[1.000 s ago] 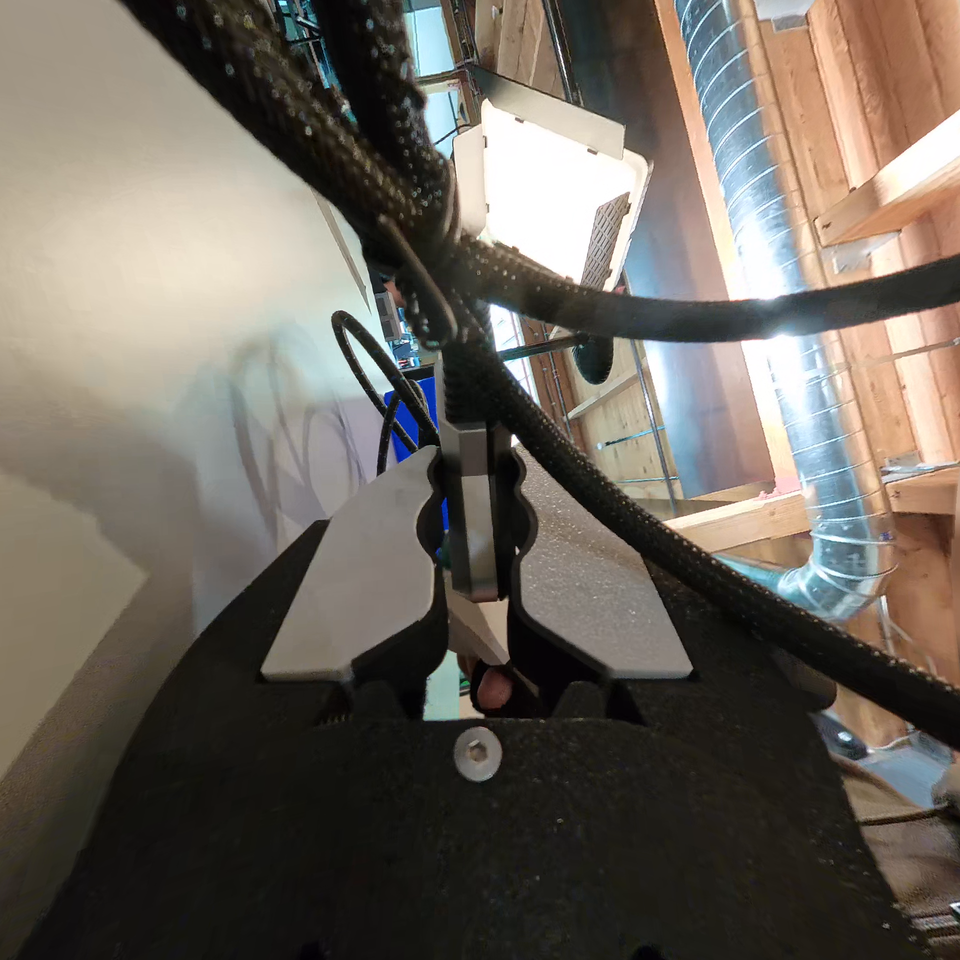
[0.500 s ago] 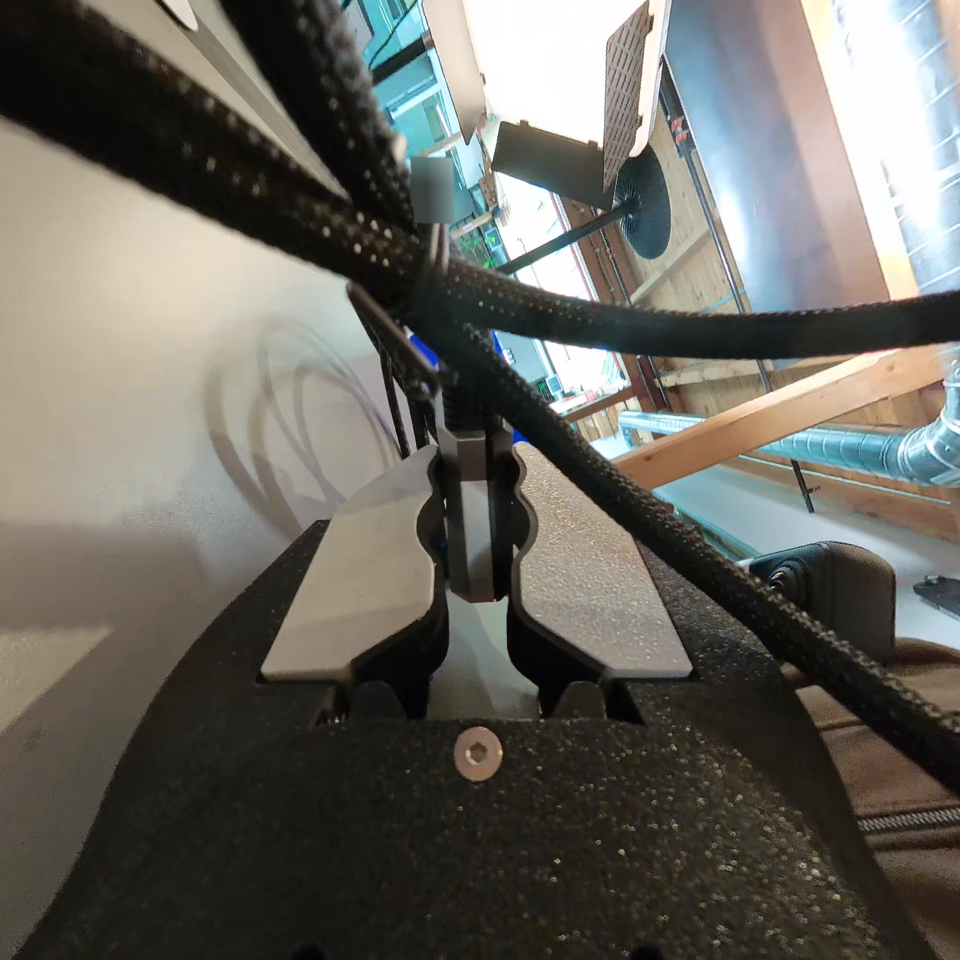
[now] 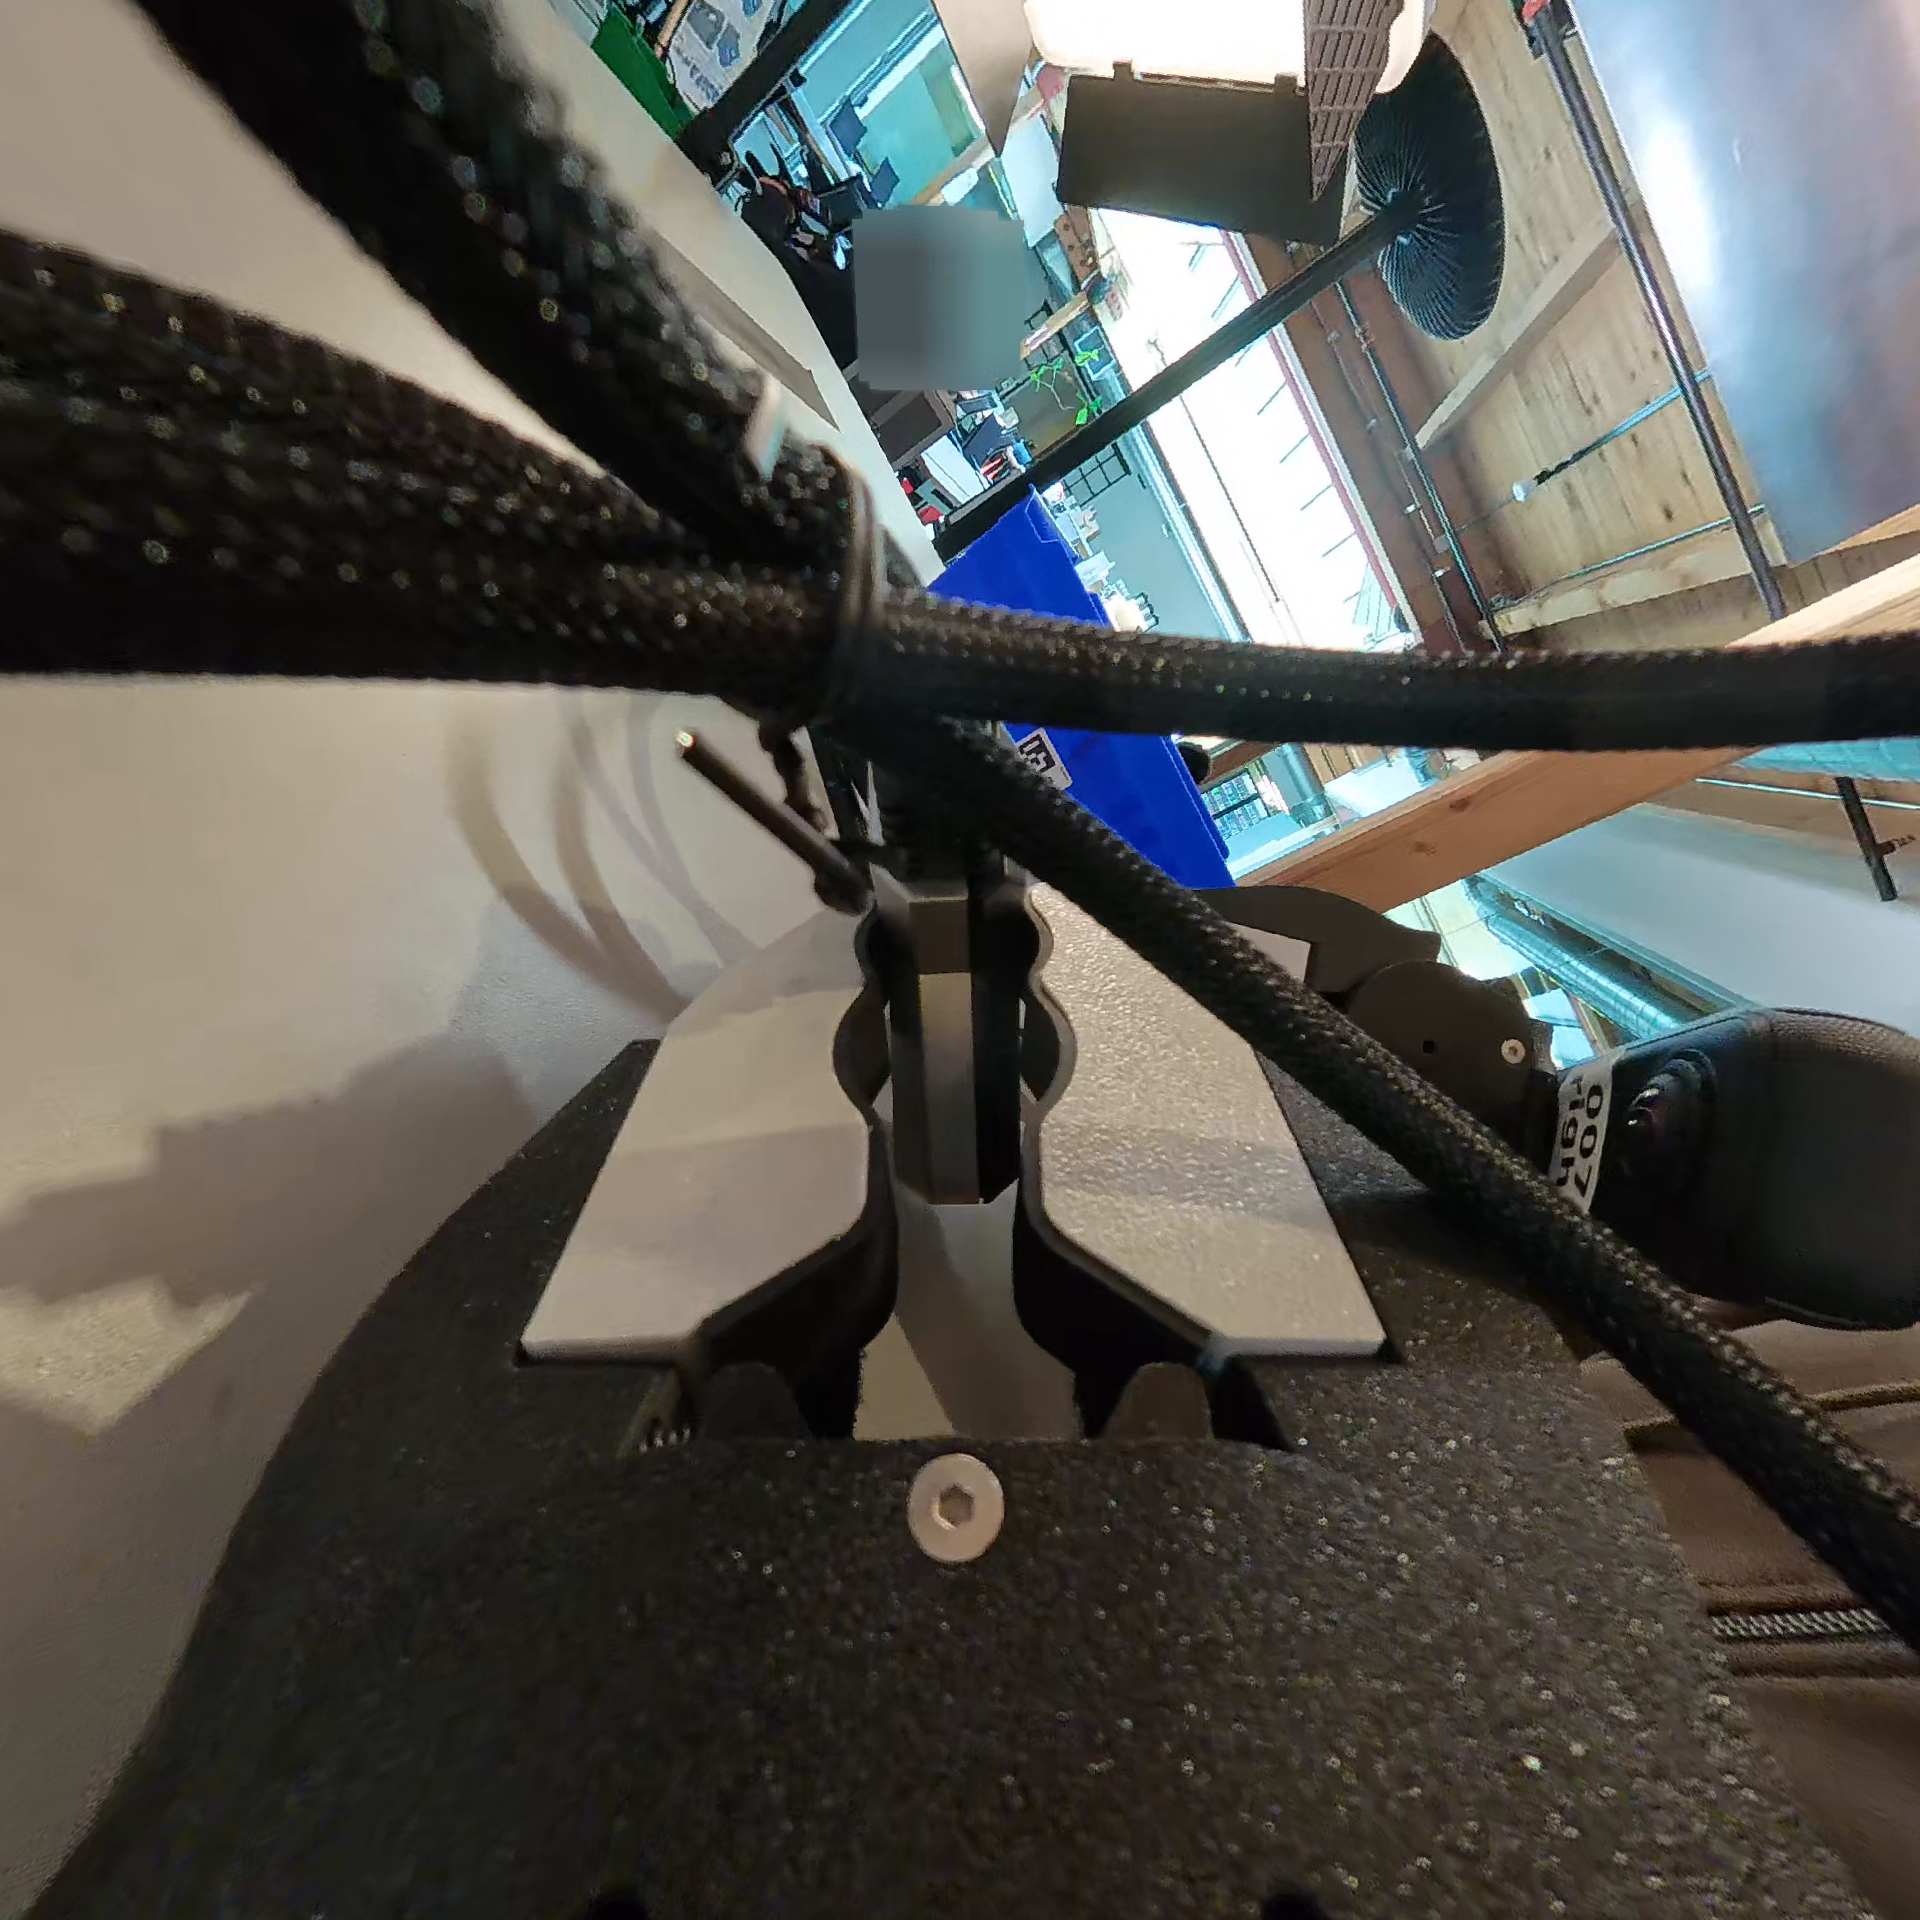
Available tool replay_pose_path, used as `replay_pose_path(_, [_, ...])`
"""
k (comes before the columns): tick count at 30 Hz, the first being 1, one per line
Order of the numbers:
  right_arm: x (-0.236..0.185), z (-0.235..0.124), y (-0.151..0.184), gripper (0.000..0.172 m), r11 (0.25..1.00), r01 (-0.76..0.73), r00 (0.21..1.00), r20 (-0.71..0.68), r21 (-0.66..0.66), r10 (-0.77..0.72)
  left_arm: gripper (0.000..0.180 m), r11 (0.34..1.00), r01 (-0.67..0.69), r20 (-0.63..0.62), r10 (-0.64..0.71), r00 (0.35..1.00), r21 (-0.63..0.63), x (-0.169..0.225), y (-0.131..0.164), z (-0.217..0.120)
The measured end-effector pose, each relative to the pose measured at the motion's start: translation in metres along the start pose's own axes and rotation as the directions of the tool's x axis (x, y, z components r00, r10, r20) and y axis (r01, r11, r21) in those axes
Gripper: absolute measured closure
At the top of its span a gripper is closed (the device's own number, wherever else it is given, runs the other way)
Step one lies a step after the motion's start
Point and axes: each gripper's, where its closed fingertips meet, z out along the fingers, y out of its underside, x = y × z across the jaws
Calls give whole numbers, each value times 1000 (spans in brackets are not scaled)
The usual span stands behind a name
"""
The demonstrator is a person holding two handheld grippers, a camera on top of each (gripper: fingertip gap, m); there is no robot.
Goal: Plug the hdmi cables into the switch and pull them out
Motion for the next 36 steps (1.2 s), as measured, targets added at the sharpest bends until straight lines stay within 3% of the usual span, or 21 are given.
replay_pose_path(8, [0,0,1,162,997,74,997,-18,-12,-75,160,999,-36,22,37,999,-28,-2,2,0])
replay_pose_path(15, [-3,4,4,161,995,-99,994,46,-23,100,160,995,-77,31,79,996,-58,-3,4,1])
replay_pose_path(28, [-4,3,-3,162,997,-68,997,24,-20,68,160,994,-93,46,96,994,-64,-4,4,1])
replay_pose_path(36, [-1,5,-7,162,999,-33,999,11,27,33,160,999,-25,29,27,999,-47,-7,0,1])
